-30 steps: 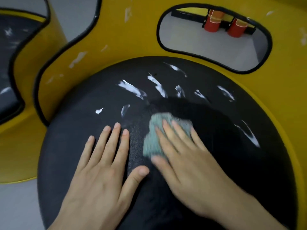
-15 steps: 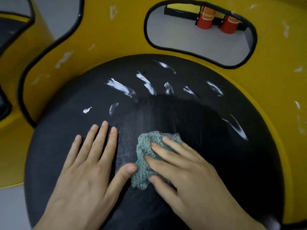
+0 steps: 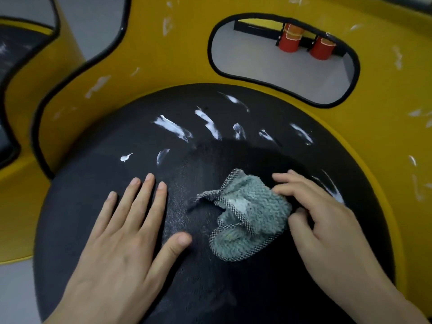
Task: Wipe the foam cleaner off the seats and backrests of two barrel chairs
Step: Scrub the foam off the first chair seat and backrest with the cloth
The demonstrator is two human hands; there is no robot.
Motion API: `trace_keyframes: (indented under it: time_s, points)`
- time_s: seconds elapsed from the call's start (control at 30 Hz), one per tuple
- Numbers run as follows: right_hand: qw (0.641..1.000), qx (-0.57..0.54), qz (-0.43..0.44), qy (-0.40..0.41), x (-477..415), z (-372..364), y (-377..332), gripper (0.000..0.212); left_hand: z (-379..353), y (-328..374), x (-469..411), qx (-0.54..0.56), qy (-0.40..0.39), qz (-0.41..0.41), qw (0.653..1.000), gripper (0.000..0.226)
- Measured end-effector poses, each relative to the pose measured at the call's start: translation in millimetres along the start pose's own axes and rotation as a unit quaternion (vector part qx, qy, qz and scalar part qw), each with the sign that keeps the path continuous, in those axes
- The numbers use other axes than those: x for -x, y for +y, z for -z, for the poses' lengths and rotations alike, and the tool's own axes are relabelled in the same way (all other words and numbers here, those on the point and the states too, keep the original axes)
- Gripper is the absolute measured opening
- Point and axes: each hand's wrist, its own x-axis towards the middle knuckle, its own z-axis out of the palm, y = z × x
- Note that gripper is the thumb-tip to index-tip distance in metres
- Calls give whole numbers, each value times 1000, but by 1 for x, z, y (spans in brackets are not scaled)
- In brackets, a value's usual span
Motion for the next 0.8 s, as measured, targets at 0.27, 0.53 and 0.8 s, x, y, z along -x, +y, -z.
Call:
trace_keyframes:
  time_s: [0.27, 0.53, 0.8]
  points:
    - [963, 213, 125, -111, 2, -41, -15, 69, -2, -1, 0, -12, -1, -8, 1000, 82]
    - [954, 255, 112, -113, 19, -52, -4, 65, -5, -3, -2, -27, 6, -17, 999, 87]
    - [955, 269, 57, -107, -47, -50, -7, 60, -6, -4, -3, -34, -2, -18, 999, 90]
